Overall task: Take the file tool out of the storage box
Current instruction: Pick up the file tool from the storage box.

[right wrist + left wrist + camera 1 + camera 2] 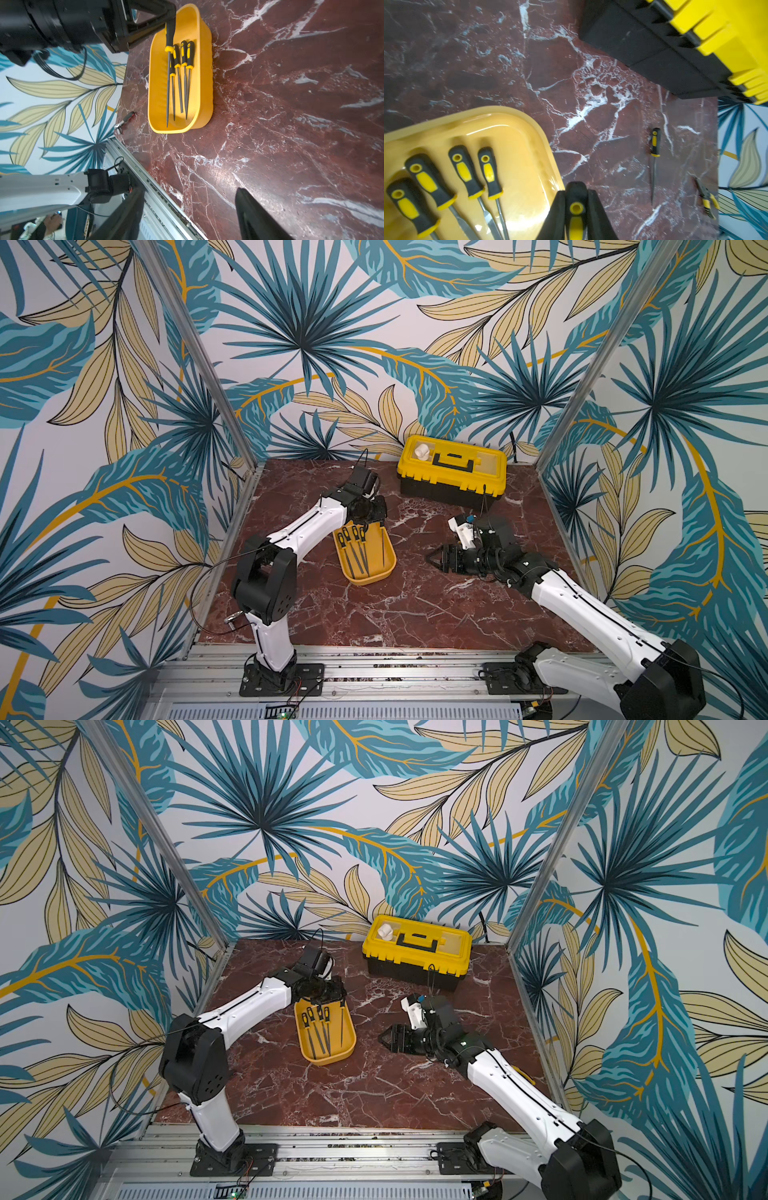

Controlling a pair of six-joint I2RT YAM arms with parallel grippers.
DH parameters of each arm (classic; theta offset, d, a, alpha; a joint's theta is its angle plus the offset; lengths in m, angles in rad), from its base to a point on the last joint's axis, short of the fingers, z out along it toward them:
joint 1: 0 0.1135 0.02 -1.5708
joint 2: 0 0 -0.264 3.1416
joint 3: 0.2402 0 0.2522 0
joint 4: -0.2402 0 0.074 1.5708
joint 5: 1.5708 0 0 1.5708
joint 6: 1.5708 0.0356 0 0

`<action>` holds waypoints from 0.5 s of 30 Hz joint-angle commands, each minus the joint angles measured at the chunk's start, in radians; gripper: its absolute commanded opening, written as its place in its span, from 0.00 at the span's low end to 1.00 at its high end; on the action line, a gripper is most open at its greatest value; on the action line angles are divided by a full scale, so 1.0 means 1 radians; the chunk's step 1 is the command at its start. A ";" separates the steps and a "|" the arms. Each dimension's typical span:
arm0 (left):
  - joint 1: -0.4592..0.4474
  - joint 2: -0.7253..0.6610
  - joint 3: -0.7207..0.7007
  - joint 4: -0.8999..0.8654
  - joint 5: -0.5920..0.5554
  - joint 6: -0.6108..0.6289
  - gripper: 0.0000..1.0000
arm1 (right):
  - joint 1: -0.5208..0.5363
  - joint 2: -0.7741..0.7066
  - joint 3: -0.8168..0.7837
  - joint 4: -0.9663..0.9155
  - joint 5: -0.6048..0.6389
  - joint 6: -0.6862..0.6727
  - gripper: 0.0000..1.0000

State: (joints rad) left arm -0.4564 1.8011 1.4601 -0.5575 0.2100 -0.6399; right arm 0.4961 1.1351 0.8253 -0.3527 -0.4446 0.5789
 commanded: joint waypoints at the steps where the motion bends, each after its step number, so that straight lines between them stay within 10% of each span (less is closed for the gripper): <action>1: -0.005 -0.054 -0.056 0.068 0.096 -0.064 0.13 | 0.037 0.046 0.035 0.053 0.006 0.017 0.65; 15: -0.054 -0.123 -0.114 0.126 0.161 -0.151 0.13 | 0.153 0.240 0.109 0.223 0.035 0.081 0.47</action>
State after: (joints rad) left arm -0.5018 1.7157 1.3712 -0.4744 0.3504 -0.7761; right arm 0.6342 1.3563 0.9108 -0.1871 -0.4252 0.6384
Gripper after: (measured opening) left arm 0.194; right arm 0.474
